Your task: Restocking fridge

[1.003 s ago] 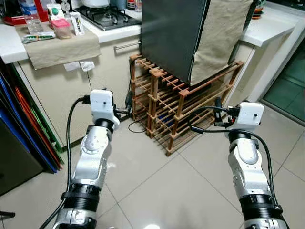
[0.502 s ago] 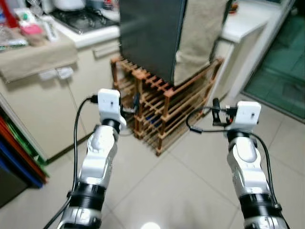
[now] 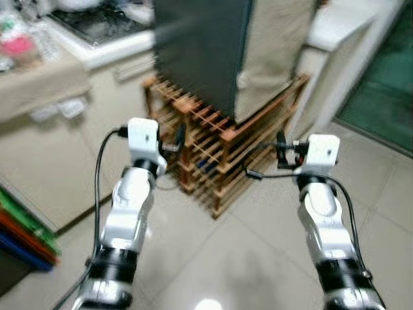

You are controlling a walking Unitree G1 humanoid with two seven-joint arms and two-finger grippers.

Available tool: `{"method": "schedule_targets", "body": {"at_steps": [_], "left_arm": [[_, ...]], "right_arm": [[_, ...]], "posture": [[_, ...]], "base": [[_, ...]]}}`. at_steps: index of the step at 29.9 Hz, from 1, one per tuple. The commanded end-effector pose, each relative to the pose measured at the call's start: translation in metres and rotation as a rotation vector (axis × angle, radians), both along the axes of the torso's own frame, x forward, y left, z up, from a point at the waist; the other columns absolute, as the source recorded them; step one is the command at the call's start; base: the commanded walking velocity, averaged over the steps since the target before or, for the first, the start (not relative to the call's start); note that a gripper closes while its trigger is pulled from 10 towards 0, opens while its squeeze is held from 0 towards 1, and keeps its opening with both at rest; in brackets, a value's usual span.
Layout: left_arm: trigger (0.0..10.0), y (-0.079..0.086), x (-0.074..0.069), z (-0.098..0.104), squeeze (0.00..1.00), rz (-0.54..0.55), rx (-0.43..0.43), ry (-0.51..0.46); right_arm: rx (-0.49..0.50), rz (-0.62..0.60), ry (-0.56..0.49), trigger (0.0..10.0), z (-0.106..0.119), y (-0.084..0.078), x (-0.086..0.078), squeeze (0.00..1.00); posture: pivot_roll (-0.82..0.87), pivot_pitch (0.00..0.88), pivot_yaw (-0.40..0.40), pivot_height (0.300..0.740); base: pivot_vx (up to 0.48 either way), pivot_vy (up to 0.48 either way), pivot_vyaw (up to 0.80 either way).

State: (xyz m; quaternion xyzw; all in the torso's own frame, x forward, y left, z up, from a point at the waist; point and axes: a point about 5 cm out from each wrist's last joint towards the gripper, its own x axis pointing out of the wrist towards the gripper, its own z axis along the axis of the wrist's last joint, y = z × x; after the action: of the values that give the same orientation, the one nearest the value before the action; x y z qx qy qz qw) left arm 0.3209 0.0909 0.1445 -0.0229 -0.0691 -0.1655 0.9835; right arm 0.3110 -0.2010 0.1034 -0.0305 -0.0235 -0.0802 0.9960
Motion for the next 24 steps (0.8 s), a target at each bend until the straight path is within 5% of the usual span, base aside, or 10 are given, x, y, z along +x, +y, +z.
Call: {"method": "schedule_targets", "body": {"at_steps": [1, 24], "left_arm": [[10.0, 0.0163, 0.001, 0.0036, 0.0, 0.04, 0.001, -0.011], [10.0, 0.0126, 0.0045, 0.0054, 0.0, 0.023, -0.011, -0.008]], "right_arm": [[0.012, 0.056, -0.032, 10.0, 0.0084, 0.0186, 0.0063, 0.0], [-0.002, 0.052, -0.046, 10.0, 0.0116, 0.0164, 0.0076, 0.0]], "posture": [[-0.02, 0.022, -0.015, 0.74], [-0.03, 0.0, -0.006, 0.74]], "base": [[0.48, 0.0, 0.0], [0.479, 0.0, 0.0]]}}
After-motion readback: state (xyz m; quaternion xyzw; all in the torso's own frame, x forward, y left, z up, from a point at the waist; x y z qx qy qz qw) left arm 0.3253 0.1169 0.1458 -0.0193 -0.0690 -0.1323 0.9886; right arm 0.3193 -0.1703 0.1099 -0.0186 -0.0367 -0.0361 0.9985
